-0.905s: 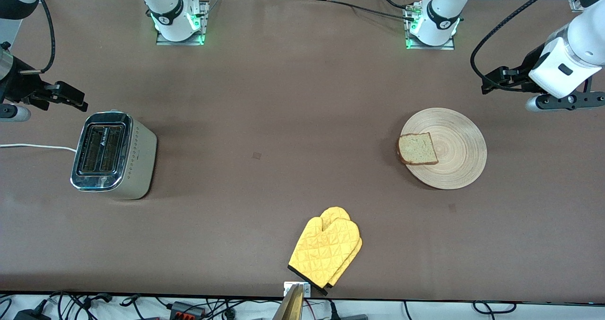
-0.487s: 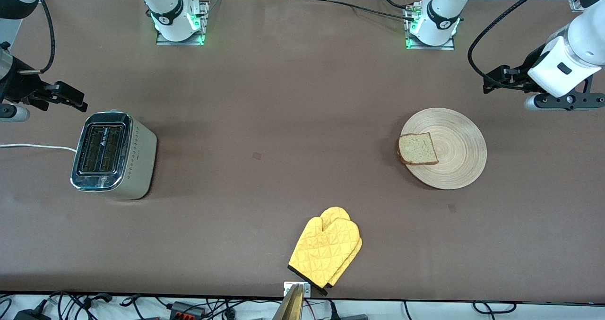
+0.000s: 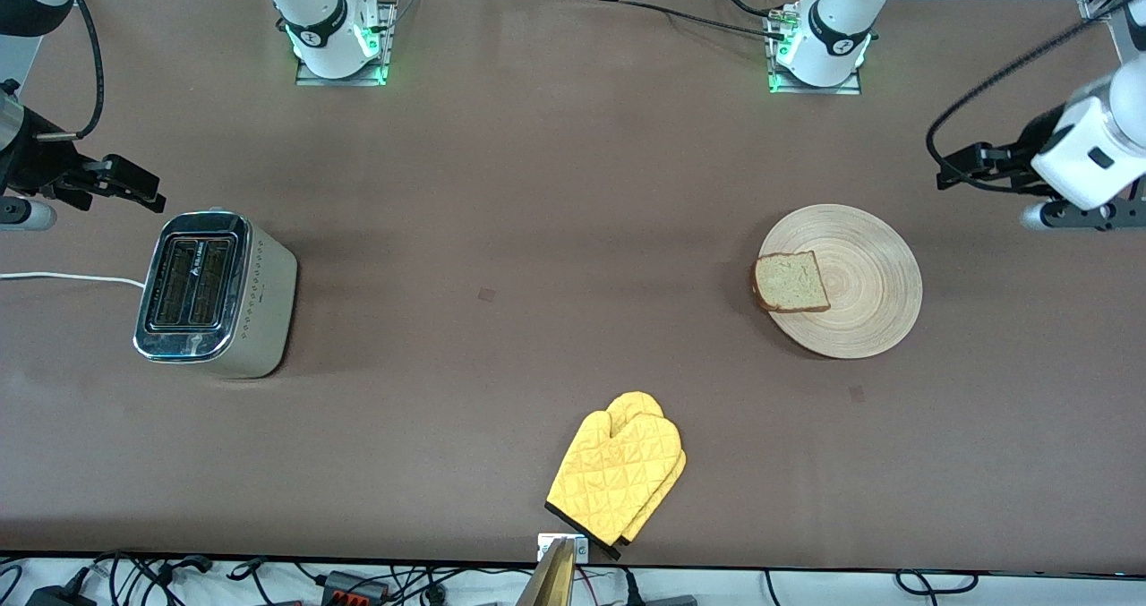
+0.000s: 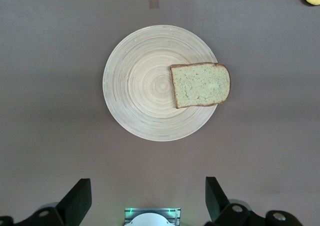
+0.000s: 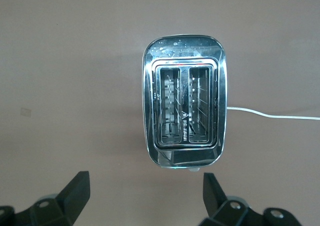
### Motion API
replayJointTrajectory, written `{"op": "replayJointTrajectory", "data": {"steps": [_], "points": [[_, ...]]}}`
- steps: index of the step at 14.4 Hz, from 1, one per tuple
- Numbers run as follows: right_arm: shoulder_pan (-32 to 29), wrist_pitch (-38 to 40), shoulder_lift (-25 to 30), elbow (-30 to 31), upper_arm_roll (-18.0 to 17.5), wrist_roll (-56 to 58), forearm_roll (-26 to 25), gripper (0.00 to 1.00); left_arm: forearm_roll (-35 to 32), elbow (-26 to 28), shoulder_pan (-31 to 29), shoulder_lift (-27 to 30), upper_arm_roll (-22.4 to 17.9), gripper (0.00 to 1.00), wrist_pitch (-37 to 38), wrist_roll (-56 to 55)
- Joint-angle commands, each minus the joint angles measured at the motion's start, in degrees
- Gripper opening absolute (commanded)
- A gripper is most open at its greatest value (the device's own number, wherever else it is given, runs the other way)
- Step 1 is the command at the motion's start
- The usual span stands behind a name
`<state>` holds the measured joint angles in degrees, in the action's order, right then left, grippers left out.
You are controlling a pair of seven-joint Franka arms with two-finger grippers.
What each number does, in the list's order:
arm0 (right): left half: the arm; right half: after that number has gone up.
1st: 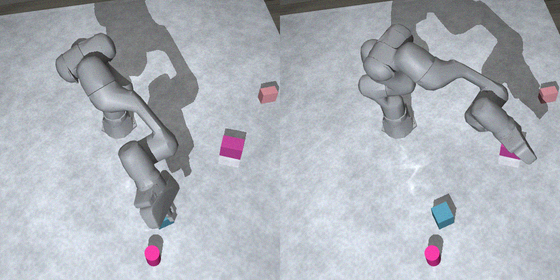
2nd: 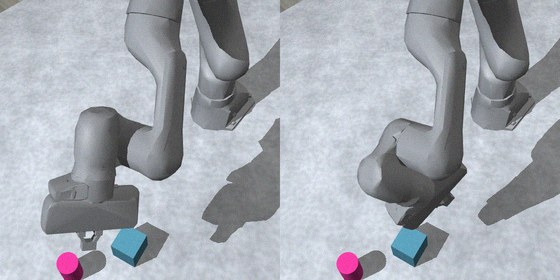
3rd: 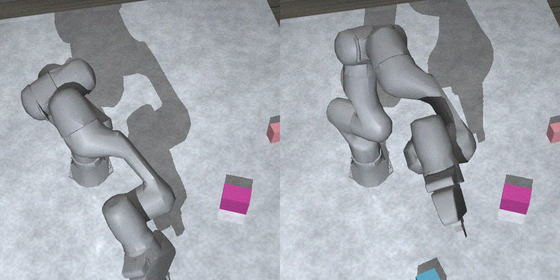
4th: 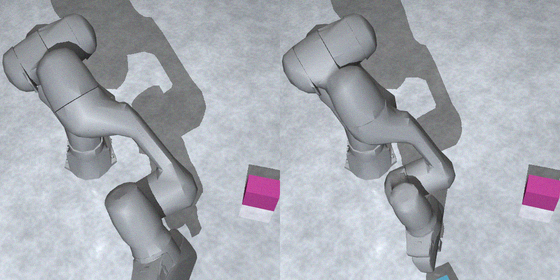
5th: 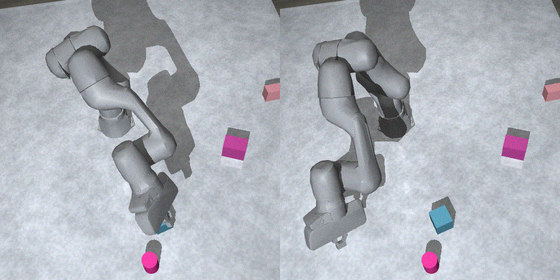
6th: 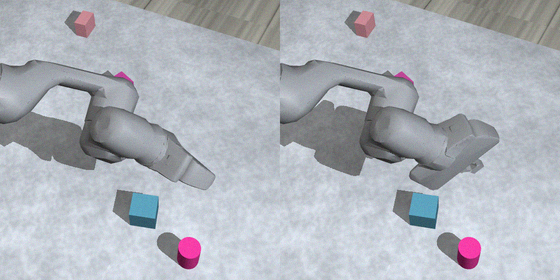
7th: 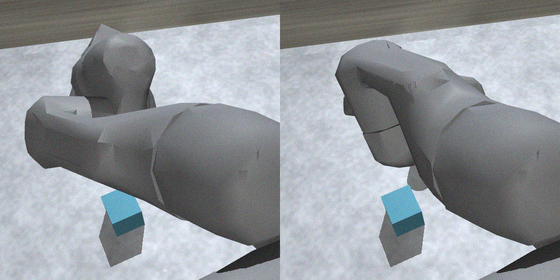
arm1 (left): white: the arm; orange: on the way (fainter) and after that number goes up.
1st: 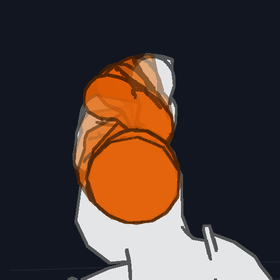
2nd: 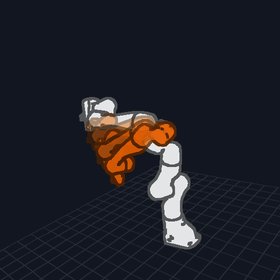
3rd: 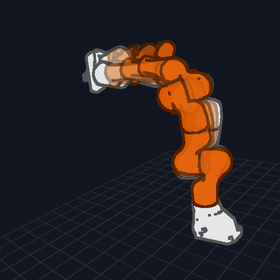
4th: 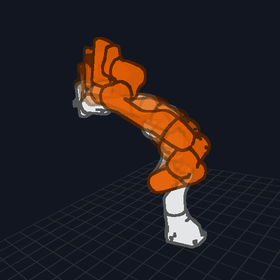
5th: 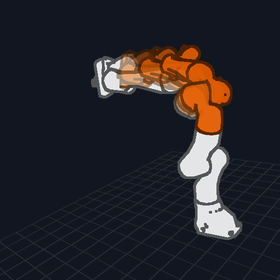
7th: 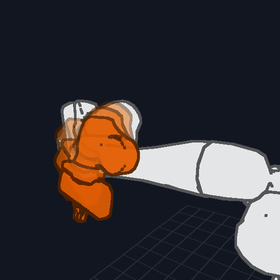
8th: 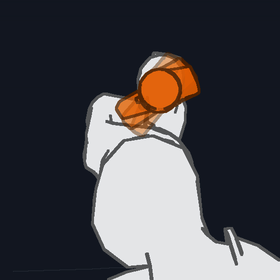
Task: Move plate and put bread in toaster
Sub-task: 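Move the left gripper toward the wooden plate while the right gripper approaches the toaster, then grasp the wooden plate rim with the left gripper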
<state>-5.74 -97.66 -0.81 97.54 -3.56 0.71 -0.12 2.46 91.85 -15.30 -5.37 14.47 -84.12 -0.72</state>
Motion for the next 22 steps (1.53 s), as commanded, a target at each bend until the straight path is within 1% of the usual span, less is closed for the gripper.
{"op": "replayJointTrajectory", "data": {"steps": [1,3,5,6,8,9,10,11,12,14,17,19,22], "points": [[-0.4,0.5,0.2,-0.3,-0.4,0.8,0.2,1.00,3.8,-0.6,-4.9,-5.3,0.1,1.00,-1.7,6.5],[-0.4,0.0,0.1,-0.3,-0.4,0.9,0.0,1.00,4.1,-0.4,-7.0,-8.9,0.1,1.00,-4.0,13.4],[-0.2,0.3,0.2,-0.8,-0.5,0.9,0.1,1.00,5.9,1.1,-11.0,-12.0,0.4,1.00,-6.5,17.6],[-0.2,0.0,0.0,-0.9,-0.5,0.7,0.7,1.00,7.4,3.1,-12.5,-12.8,0.5,1.00,-8.1,20.8],[-0.4,0.0,-0.8,-0.9,-0.5,0.7,1.1,1.00,8.2,9.9,-15.4,-12.9,0.5,1.00,-14.6,27.8],[-0.2,0.0,-1.2,-0.9,-0.6,0.8,1.0,1.00,9.8,12.3,-16.8,-13.3,0.5,1.00,-16.6,29.5],[0.3,0.0,-1.5,-1.0,-0.7,0.7,1.0,1.00,12.4,13.7,-18.6,-14.6,0.5,1.00,-17.0,31.1],[1.6,0.0,-1.6,-1.1,-0.7,0.5,1.0,1.00,13.2,13.9,-19.4,-16.2,0.5,1.00,-17.3,33.5],[2.8,-0.1,-3.0,-1.4,-0.7,0.0,0.9,1.00,13.9,13.8,-20.9,-18.5,0.5,1.00,-17.6,35.6],[3.0,0.0,-5.3,-3.3,-0.7,0.1,1.1,1.00,17.0,14.7,-23.9,-21.1,0.5,1.00,-17.8,36.0],[3.1,0.3,-6.5,-4.9,-0.7,0.7,1.0,1.00,18.0,19.4,-25.4,-21.2,0.5,1.00,-23.9,36.1],[3.5,0.3,-6.8,-4.9,-0.7,0.7,1.0,1.00,20.6,20.0,-25.4,-22.0,0.5,1.00,-24.6,35.9],[5.1,0.0,-7.5,-4.9,-0.7,0.0,1.0,1.00,22.4,20.0,-26.1,-24.4,0.5,1.00,-25.7,35.2]]}}
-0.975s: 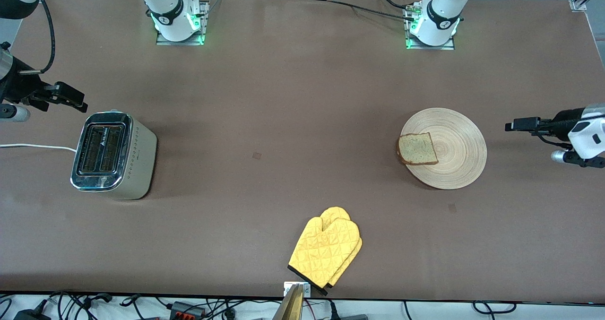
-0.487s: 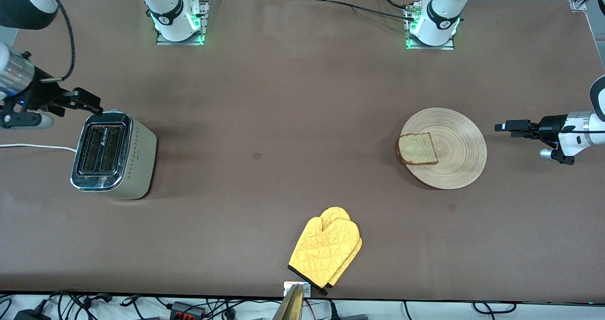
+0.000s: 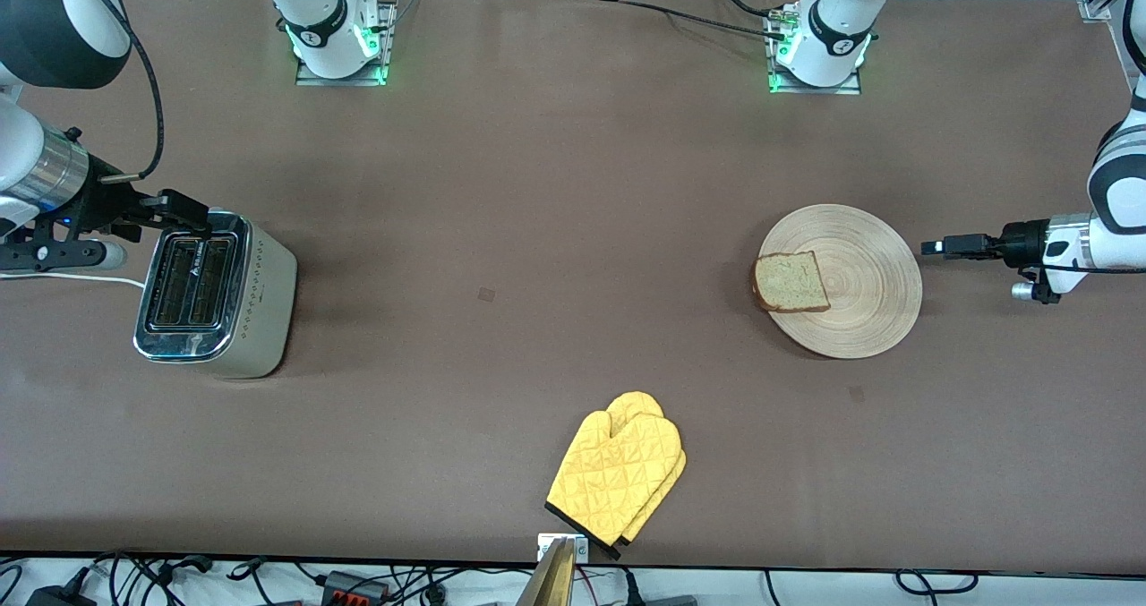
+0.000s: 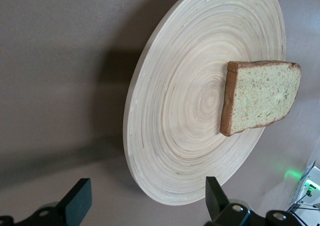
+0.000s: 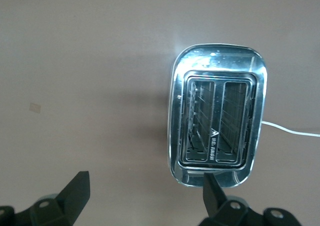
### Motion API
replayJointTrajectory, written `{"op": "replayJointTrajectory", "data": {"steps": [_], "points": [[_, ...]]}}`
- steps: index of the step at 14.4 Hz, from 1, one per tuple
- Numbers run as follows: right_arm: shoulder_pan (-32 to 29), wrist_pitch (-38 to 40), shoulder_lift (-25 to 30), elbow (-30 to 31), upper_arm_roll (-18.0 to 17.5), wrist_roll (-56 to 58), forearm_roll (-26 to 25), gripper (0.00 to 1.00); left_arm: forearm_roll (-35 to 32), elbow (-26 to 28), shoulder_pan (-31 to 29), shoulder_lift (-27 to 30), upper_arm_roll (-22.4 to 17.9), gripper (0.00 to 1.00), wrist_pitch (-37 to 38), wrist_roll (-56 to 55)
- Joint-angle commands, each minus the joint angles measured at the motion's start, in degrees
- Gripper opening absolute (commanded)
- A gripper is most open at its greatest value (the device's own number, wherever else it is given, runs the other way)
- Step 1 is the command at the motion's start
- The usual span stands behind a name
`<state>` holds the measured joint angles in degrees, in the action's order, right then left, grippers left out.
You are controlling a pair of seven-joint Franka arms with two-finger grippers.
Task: Move plate and put bread in toaster
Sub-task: 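Grasp the wooden plate rim with the left gripper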
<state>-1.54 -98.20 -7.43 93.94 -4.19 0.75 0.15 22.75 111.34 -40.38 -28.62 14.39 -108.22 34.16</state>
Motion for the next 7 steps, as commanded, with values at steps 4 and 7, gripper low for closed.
{"op": "replayJointTrajectory", "data": {"steps": [4,7], "points": [[0.6,0.6,-0.9,-1.3,0.1,-0.1,0.7,1.00,2.9,0.5,-1.9,-4.9,0.6,1.00,-3.3,0.7],[0.0,0.5,-1.6,-1.6,0.1,0.4,0.7,1.00,5.4,0.7,-1.9,-7.2,0.6,0.95,-4.0,0.8]]}}
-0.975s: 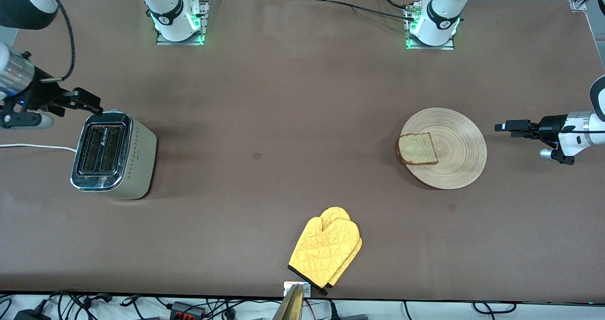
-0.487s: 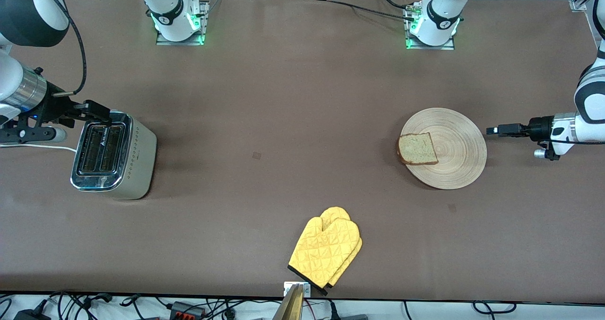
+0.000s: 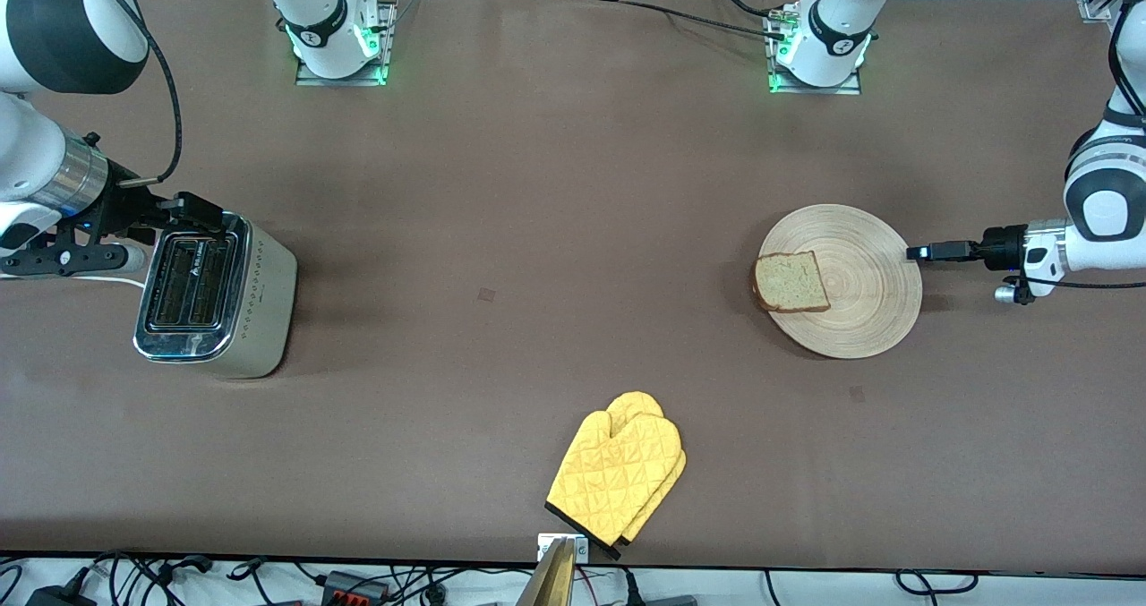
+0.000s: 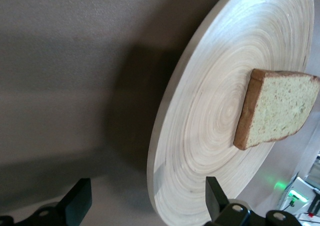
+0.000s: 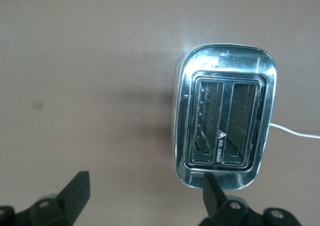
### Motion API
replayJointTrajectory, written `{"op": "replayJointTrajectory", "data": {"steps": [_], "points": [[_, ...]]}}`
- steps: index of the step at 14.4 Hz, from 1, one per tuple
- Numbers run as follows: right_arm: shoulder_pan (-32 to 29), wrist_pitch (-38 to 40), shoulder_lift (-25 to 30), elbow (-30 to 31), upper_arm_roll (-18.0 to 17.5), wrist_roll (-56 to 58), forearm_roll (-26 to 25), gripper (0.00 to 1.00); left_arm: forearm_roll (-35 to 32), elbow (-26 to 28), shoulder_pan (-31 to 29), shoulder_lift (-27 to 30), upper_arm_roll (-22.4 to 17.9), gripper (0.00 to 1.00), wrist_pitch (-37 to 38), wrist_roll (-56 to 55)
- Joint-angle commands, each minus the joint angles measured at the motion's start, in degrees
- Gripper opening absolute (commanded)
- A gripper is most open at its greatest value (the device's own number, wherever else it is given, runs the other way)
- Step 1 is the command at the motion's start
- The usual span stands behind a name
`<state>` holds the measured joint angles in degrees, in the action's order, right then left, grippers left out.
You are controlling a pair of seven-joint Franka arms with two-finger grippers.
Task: Move plate and put bread in toaster
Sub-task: 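Grasp the wooden plate rim with the left gripper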
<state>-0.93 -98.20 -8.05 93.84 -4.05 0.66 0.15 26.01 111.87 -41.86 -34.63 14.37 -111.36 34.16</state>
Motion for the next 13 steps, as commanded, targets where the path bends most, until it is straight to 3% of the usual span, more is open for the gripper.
{"op": "replayJointTrajectory", "data": {"steps": [1,7,11,13], "points": [[-0.6,0.5,-1.2,-1.5,-0.2,0.4,0.7,1.00,2.2,0.2,-0.3,-1.4,0.7,0.93,-1.0,0.8],[-2.6,0.5,-1.5,-1.5,-1.5,0.7,0.7,1.00,4.3,0.9,-0.4,-1.8,0.8,0.65,0.7,0.6],[-2.7,0.6,-1.4,-1.6,-1.7,0.7,0.7,1.00,6.0,0.8,-0.1,-1.6,0.9,0.63,2.7,0.4],[-2.3,0.6,-1.4,-1.6,-1.7,0.2,0.6,1.00,6.9,0.7,-0.1,-1.5,0.9,0.52,3.7,0.2]]}}
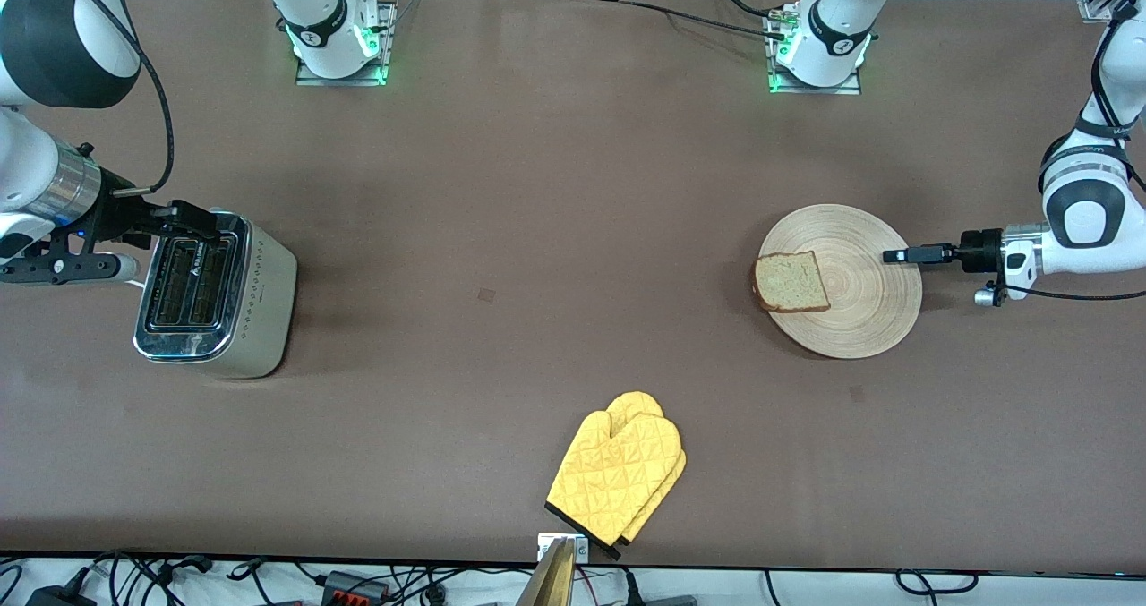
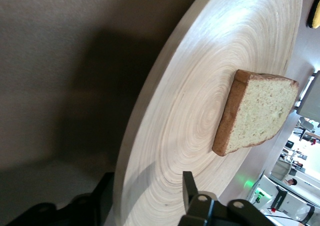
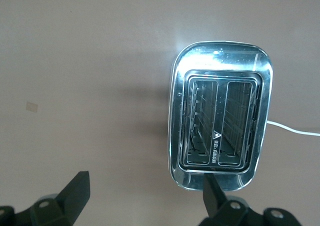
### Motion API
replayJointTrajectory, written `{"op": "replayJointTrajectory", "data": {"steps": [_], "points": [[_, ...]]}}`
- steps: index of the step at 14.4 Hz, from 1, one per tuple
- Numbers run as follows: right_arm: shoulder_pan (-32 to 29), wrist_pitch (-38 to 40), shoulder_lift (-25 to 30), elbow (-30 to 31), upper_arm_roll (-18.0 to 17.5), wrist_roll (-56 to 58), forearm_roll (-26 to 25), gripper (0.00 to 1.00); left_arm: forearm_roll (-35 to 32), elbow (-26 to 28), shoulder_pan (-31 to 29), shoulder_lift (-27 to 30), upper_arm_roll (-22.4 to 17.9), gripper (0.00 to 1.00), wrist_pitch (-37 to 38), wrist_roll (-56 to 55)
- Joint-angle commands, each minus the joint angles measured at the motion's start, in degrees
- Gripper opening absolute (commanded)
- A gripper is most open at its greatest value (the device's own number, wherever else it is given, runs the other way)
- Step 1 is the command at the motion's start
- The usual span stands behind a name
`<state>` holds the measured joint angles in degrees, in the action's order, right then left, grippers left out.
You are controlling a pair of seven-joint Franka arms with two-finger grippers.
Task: Move plate and put bread in toaster
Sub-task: 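Grasp the wooden plate rim with the left gripper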
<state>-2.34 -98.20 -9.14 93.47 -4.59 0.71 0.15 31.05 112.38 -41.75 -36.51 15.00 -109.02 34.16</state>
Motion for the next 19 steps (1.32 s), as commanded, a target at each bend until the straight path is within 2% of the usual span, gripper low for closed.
{"op": "replayJointTrajectory", "data": {"steps": [1,3,6,8,12,14,19], "points": [[-0.9,0.9,-0.2,-1.2,-1.1,0.5,0.6,1.00,2.1,0.0,-0.1,0.5,0.3,0.38,1.9,-0.2],[-1.0,0.6,-0.2,-1.3,-1.1,0.5,0.8,1.00,2.2,-0.2,-0.1,0.5,0.3,0.20,2.5,0.1],[-0.3,0.5,-0.5,-1.2,-1.2,0.3,0.9,1.00,2.1,-0.8,0.1,0.5,0.6,0.02,3.5,0.7],[0.3,0.5,-0.5,-1.2,-1.2,0.1,0.8,1.00,2.4,-3.9,-0.1,0.0,2.3,0.01,9.7,2.4],[0.5,0.5,-0.5,-1.2,-1.3,0.6,0.9,1.00,8.7,-4.4,1.4,0.0,3.7,0.01,13.7,2.2],[1.9,1.0,-1.0,-1.1,-1.3,0.6,1.7,1.00,10.3,-4.4,2.2,0.0,4.8,0.01,14.1,2.6],[3.6,0.5,-1.8,-1.2,-1.2,0.4,1.7,1.00,18.0,-4.5,5.4,-1.9,10.6,0.00,13.8,1.7]]}}
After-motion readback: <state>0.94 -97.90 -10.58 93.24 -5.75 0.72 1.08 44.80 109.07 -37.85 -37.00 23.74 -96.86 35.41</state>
